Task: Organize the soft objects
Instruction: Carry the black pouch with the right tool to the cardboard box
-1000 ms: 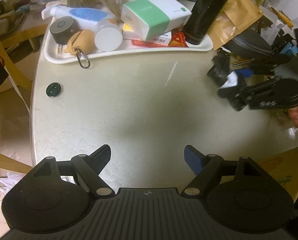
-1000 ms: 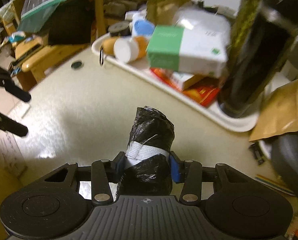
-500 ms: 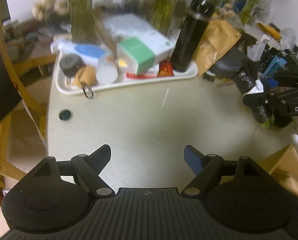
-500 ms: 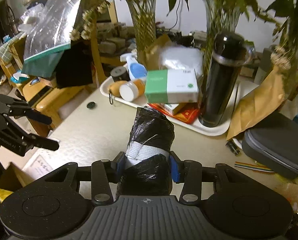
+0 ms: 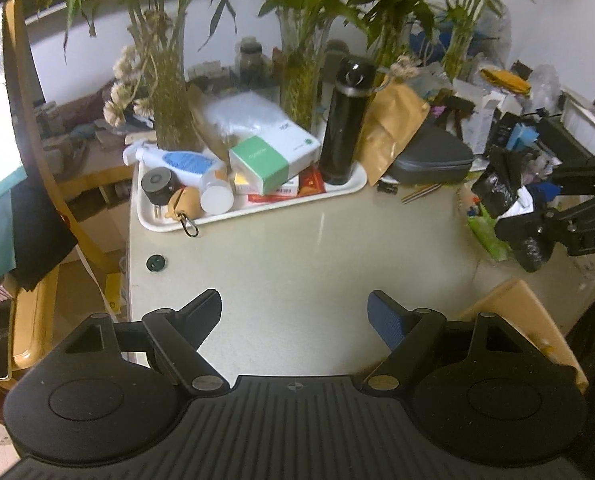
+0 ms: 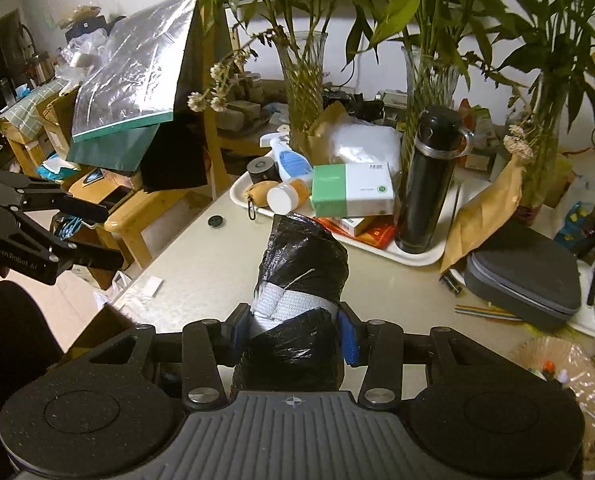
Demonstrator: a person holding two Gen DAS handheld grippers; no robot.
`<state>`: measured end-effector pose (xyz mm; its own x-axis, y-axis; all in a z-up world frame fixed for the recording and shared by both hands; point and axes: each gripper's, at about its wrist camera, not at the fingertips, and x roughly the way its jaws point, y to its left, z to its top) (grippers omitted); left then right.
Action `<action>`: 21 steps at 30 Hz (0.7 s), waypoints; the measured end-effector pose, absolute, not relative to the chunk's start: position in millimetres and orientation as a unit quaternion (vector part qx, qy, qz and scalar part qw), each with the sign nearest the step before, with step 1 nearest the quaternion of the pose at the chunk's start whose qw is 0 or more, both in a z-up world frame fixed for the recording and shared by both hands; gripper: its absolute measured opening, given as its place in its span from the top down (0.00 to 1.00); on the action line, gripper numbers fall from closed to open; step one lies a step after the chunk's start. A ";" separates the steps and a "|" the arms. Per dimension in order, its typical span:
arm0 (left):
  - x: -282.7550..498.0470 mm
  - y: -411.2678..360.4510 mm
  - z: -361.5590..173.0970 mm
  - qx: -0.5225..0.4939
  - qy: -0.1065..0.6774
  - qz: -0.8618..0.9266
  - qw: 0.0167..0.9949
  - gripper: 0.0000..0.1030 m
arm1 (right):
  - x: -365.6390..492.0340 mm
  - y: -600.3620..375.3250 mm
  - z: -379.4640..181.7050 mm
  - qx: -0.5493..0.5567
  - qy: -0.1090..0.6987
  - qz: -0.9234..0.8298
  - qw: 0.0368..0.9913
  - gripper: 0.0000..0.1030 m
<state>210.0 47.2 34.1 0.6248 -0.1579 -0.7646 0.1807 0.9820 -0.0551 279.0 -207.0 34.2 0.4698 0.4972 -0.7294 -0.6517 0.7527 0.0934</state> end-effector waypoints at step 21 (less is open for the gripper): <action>121.7 18.4 46.9 0.031 0.405 -0.107 0.908 0.22 | 196.8 -246.2 23.8 -0.082 0.440 0.334 0.830 0.53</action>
